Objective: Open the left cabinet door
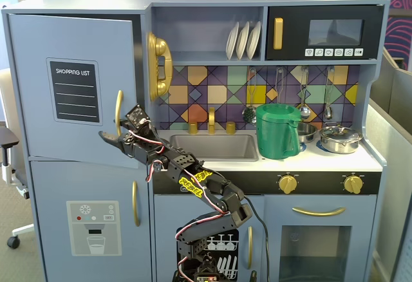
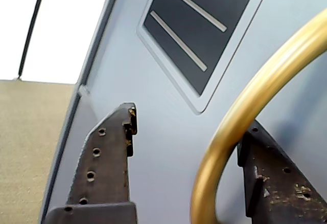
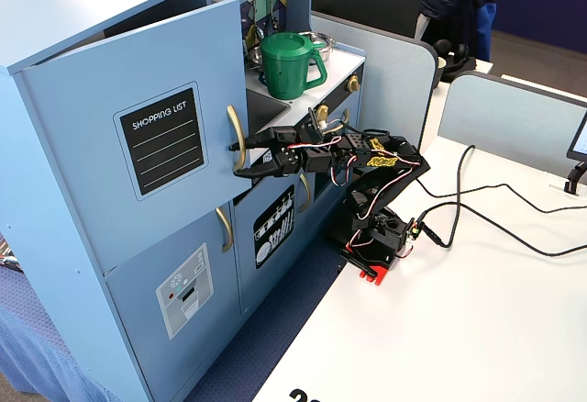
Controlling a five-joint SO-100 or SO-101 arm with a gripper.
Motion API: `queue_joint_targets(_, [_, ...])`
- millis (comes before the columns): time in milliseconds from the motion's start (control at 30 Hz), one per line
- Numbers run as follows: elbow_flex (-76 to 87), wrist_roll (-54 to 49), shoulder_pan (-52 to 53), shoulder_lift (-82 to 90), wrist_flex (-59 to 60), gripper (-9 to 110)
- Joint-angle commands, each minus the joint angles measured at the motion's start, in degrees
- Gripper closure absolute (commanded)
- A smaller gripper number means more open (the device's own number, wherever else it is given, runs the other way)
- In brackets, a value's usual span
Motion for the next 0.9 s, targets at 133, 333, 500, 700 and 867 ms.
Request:
queue_joint_targets(133, [0.97,-2.2,-6.33,0.26,-3.96,87])
queue_joint_targets(333, [1.23,-5.1,-10.63,-0.79,-5.98,87])
queue_joint_targets(500, [1.76,-7.29,-14.06,-0.18,-6.86,87])
queue_joint_targets(700, [3.96,-11.43,-17.14,-0.18,-12.3,87])
queue_joint_targets(867, [3.69,-8.53,-11.25,3.6,-9.32,87])
